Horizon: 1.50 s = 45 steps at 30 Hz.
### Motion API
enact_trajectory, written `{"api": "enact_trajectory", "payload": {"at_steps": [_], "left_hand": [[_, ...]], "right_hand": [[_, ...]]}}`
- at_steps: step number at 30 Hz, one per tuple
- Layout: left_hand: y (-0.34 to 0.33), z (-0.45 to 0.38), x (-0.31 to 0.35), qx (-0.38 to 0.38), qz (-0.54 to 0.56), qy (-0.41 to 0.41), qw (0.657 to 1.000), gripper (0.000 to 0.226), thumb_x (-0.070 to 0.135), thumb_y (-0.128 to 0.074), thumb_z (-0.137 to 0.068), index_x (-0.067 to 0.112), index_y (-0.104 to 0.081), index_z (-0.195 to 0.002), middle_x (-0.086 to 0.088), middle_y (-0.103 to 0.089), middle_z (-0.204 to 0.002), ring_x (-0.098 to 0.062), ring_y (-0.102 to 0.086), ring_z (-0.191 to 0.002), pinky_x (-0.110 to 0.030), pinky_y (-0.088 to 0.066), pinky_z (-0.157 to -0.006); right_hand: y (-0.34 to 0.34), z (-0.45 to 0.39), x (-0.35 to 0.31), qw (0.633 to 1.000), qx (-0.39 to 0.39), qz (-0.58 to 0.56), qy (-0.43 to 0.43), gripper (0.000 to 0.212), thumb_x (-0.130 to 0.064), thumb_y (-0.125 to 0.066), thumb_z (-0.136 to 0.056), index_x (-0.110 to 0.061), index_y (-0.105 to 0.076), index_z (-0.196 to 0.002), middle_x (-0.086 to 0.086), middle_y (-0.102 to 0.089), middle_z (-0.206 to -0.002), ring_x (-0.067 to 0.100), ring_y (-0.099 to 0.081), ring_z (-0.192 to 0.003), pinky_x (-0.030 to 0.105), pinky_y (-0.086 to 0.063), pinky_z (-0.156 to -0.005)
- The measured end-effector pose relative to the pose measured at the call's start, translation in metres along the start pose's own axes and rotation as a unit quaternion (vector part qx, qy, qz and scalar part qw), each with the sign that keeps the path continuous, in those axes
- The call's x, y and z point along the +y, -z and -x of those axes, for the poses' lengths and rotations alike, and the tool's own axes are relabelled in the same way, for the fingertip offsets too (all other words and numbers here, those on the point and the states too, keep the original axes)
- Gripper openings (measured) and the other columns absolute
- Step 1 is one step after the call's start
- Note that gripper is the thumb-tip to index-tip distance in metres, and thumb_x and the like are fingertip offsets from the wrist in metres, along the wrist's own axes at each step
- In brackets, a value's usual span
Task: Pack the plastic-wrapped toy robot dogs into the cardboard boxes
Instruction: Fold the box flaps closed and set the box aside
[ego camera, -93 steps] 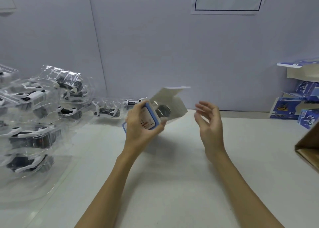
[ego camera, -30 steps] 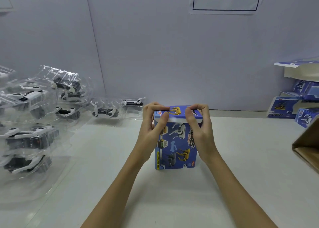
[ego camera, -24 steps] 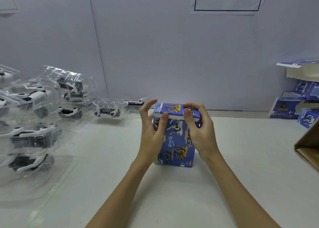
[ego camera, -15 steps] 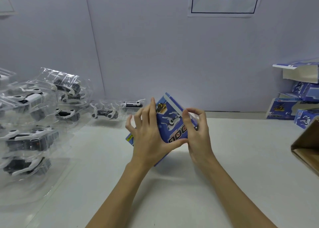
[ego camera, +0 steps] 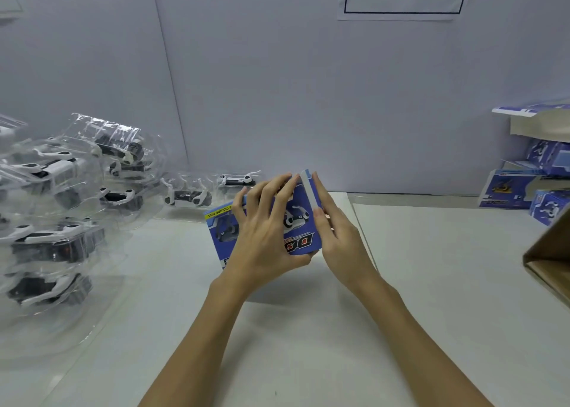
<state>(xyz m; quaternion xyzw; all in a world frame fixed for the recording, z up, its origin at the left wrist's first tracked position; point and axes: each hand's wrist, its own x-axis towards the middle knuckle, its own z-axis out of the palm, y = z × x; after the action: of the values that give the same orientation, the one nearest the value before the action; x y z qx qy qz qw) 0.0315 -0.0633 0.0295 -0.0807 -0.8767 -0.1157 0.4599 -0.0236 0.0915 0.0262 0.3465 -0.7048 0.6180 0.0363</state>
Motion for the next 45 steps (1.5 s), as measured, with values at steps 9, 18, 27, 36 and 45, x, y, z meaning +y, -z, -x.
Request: {"api": "enact_trajectory", "payload": {"at_steps": [9, 18, 27, 36, 45], "left_hand": [[-0.001, 0.001, 0.001, 0.006, -0.026, -0.005, 1.0, 0.105, 0.057, -0.089, -0.062, 0.032, -0.037, -0.149, -0.006, -0.038, -0.159, -0.035, -0.039, -0.143, -0.063, -0.028, -0.113], [0.002, 0.002, 0.001, 0.009, -0.053, -0.041, 0.998, 0.073, 0.056, -0.086, -0.069, 0.041, -0.052, -0.132, -0.012, -0.038, -0.161, -0.038, -0.038, -0.145, -0.064, -0.028, -0.111], [0.0, 0.002, 0.005, 0.003, -0.051, -0.036, 0.998, 0.071, 0.055, -0.086, -0.069, 0.04, -0.053, -0.13, -0.017, -0.041, -0.159, -0.04, -0.04, -0.144, -0.067, -0.027, -0.11], [0.002, 0.003, 0.003, 0.024, -0.062, -0.046, 0.997, 0.068, 0.057, -0.084, -0.072, 0.039, -0.058, -0.132, -0.018, -0.041, -0.159, -0.04, -0.041, -0.143, -0.062, -0.029, -0.11], [0.005, 0.002, 0.008, 0.009, -0.082, -0.035, 0.996, 0.068, 0.06, -0.083, -0.068, 0.04, -0.049, -0.124, -0.011, -0.027, -0.158, -0.04, -0.037, -0.142, -0.059, -0.028, -0.109]], "right_hand": [[0.003, 0.002, -0.008, 0.998, 0.019, -0.054, -0.005, 0.061, -0.036, -0.048, -0.098, -0.031, -0.039, -0.158, -0.007, -0.061, -0.142, 0.016, -0.064, -0.125, 0.036, -0.064, -0.085], [0.005, 0.0, -0.008, 0.997, 0.006, -0.078, -0.009, 0.055, -0.035, -0.049, -0.096, -0.038, -0.045, -0.151, -0.009, -0.066, -0.132, 0.013, -0.067, -0.12, 0.028, -0.064, -0.078], [0.008, 0.0, -0.009, 0.993, 0.046, -0.105, -0.01, 0.045, -0.036, -0.056, -0.092, -0.041, -0.056, -0.136, -0.016, -0.072, -0.118, 0.005, -0.071, -0.109, 0.021, -0.061, -0.07], [0.005, 0.002, -0.012, 0.993, 0.03, -0.116, 0.002, 0.044, -0.032, -0.051, -0.098, -0.041, -0.053, -0.141, -0.015, -0.071, -0.124, 0.011, -0.069, -0.116, 0.027, -0.063, -0.077], [0.007, 0.002, -0.017, 0.99, 0.016, -0.14, 0.003, 0.043, -0.035, -0.055, -0.095, -0.037, -0.06, -0.137, -0.013, -0.072, -0.125, 0.018, -0.069, -0.119, 0.028, -0.063, -0.076]]}}
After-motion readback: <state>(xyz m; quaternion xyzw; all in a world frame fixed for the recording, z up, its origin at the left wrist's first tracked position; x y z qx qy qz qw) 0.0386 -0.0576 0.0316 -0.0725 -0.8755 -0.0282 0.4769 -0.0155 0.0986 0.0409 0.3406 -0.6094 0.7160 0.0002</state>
